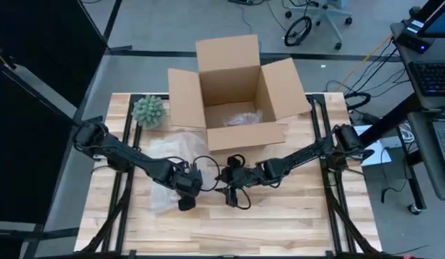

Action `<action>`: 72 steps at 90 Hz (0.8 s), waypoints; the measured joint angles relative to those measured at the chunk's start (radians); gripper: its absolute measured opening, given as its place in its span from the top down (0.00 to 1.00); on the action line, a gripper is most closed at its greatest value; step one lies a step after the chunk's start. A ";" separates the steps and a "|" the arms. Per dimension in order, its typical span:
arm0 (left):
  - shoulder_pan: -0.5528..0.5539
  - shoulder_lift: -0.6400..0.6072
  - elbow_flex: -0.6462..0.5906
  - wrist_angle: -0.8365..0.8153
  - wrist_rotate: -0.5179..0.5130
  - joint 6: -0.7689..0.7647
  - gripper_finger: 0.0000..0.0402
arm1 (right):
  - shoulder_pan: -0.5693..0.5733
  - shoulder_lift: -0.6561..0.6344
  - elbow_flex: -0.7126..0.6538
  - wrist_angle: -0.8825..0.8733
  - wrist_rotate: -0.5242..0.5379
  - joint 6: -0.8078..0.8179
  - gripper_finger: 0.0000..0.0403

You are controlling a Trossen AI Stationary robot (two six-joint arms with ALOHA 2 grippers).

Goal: Wrap mug
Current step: Wrap the pink mug with bubble wrap

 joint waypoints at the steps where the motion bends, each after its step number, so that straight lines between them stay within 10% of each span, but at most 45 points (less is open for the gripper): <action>1: 0.000 -0.002 0.003 -0.004 0.002 0.000 0.78 | 0.000 0.000 0.000 -0.001 0.000 -0.002 0.52; 72: 0.001 -0.056 0.210 -0.372 -0.069 0.058 0.80 | 0.000 0.000 0.000 -0.011 -0.005 -0.015 0.52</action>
